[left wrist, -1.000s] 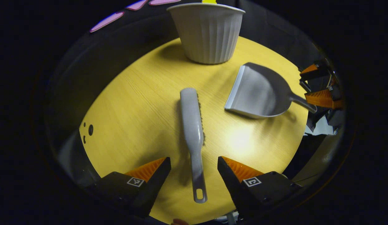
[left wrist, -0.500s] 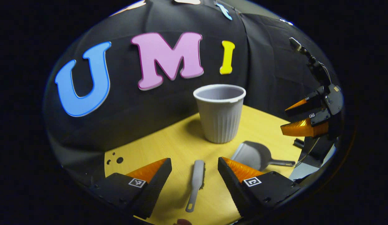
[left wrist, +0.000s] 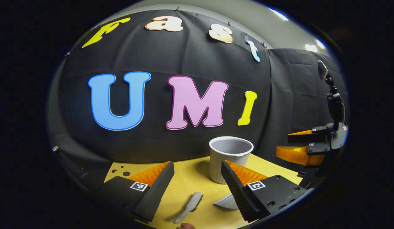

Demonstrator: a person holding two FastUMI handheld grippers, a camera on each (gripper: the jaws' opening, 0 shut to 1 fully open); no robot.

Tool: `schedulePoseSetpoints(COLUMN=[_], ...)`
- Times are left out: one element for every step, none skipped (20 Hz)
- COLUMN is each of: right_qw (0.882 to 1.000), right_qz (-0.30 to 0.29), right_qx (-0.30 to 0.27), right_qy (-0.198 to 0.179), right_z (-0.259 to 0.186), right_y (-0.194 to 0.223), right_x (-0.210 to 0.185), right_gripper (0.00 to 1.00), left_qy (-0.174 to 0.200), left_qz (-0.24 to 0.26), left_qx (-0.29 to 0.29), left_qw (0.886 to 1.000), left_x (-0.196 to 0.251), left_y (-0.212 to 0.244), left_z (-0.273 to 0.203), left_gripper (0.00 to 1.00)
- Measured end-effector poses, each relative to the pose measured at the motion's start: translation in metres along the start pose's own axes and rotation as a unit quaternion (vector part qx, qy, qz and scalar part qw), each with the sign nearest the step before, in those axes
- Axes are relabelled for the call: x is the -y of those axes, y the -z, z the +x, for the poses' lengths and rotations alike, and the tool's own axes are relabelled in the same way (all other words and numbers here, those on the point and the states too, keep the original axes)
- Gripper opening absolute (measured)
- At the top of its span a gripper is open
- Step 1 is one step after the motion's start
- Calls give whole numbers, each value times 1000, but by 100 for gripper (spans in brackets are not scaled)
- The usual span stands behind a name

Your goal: Pick up the small broom and dustpan from the desktop, sweep the trash into the dustpan with the broom, and then empty the trash into the garbage bin.

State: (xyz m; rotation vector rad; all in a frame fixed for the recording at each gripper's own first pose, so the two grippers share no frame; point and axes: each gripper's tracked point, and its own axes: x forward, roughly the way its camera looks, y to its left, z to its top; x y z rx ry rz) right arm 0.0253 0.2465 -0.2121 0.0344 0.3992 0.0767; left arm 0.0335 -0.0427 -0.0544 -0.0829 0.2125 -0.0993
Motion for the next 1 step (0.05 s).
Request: schedulePoseSetpoints(right_qw=[1000], right_qz=[-7], right_qx=[10], right_qy=[0], right_z=[-4], right_y=[-8], right_x=[-4], right_gripper=[97], left_qy=[-5], left_qz=[1], left_qx=[6], left_qw=[1000], left_x=[-3], left_y=[-2], left_z=[-1], left_gripper=[97])
